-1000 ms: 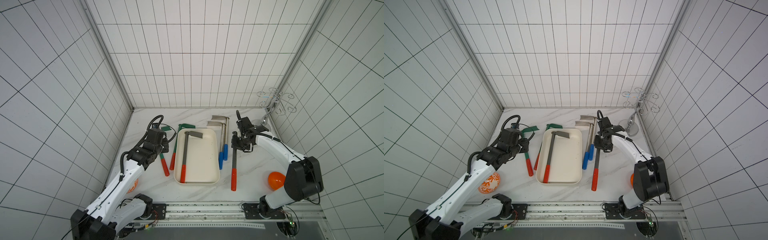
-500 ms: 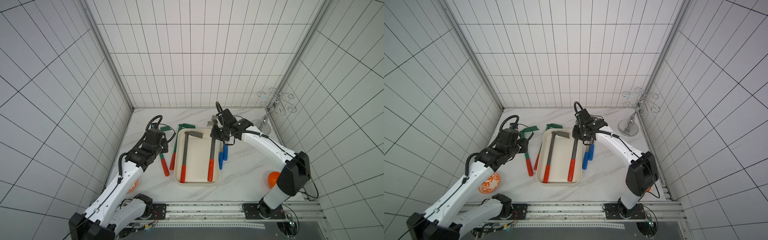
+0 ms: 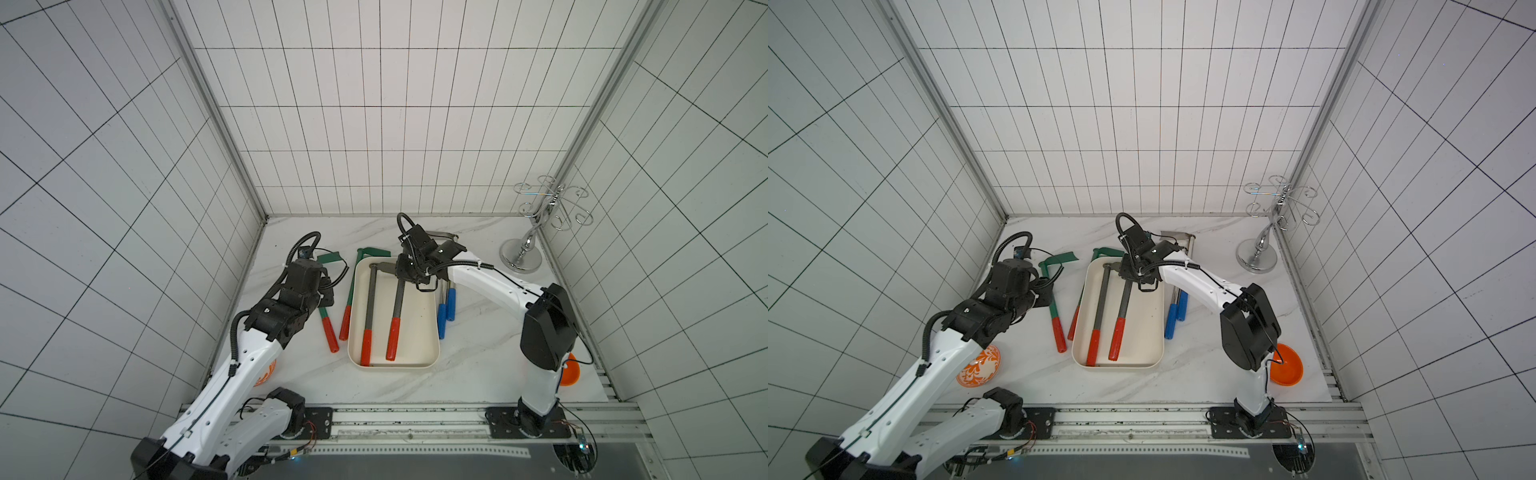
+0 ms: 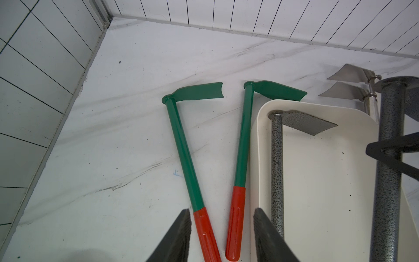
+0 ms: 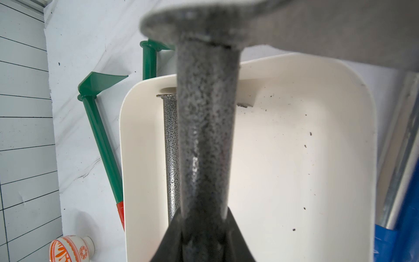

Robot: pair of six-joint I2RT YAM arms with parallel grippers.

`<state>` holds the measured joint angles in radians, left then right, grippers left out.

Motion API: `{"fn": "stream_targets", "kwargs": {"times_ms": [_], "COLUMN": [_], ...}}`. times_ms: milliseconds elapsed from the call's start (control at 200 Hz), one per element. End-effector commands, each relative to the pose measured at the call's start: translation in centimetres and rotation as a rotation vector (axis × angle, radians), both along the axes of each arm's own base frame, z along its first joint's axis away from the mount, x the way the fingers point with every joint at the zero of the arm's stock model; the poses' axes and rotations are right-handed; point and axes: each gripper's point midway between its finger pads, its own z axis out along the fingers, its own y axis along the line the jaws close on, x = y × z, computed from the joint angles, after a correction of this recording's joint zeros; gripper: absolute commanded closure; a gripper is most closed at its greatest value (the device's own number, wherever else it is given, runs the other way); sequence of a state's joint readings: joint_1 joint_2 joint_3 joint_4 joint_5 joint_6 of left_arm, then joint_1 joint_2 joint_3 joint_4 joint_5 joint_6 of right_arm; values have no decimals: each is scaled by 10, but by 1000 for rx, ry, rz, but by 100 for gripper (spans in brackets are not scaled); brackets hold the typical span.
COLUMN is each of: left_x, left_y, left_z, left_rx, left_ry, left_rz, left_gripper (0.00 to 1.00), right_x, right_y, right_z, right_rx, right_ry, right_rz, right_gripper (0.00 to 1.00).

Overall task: Put the small hoe into the storage box
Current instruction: Place the hoe in the storage box.

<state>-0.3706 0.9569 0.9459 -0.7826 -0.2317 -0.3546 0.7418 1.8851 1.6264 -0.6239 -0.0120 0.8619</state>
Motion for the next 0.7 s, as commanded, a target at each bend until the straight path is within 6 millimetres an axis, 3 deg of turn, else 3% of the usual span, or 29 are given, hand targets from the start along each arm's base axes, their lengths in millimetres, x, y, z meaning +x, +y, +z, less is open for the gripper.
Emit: {"fn": "stream_targets", "kwargs": {"times_ms": [0,265,695], "left_x": [0,-1,-3], "left_y": [2,3,4], "left_z": [12,12,11], "left_rx": [-4,0,4], "left_ry": [-34,-36,-37], "left_rz": [9,10,12], "left_gripper": [53,53,53], "right_x": [25,23,26], "right_y": [30,46,57], "right_z": [71,62,37], "right_rx": [135,138,135], "right_ry": [-156,-144,-104], "right_rz": [-40,-49,-47], "right_gripper": [100,100,100]}}
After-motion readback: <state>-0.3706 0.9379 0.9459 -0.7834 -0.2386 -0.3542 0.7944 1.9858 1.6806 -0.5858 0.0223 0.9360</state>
